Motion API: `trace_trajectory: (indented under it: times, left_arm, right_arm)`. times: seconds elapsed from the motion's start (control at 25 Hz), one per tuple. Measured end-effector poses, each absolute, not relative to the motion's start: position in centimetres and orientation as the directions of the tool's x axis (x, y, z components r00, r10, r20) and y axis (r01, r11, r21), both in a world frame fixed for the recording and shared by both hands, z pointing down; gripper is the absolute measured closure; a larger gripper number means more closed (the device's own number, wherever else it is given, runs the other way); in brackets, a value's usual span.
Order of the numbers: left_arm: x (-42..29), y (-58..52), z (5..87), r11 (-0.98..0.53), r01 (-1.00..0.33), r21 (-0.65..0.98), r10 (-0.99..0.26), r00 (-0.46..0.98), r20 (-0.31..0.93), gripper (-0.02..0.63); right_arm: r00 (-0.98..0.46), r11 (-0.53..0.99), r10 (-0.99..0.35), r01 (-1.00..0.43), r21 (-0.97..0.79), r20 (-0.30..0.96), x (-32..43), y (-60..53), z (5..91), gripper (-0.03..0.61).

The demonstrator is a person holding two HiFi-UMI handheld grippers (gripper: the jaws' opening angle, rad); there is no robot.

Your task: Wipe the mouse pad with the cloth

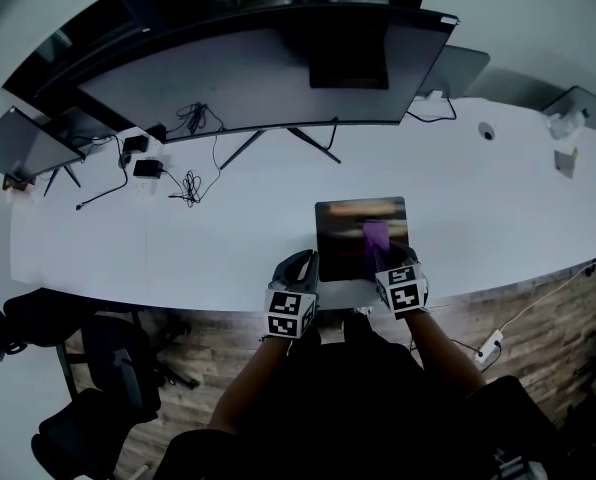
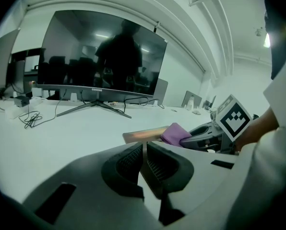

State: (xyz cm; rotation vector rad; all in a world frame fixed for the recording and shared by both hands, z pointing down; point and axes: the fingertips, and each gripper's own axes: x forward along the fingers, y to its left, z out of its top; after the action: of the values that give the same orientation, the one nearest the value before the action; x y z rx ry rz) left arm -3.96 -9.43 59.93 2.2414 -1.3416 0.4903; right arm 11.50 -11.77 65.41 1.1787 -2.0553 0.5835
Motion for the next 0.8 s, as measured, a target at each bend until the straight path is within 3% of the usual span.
trace_trajectory:
  times: [0.8]
  left_arm:
    - [-2.0, -9.7, 61.0, -0.347, -0.909, 0.231, -0.727, 0.417, 0.546, 0.569]
  right_arm:
    - [-0.291, 0.48, -0.583, -0.877, 0.033, 0.758, 18.5, -12.1, 65.5, 0.5]
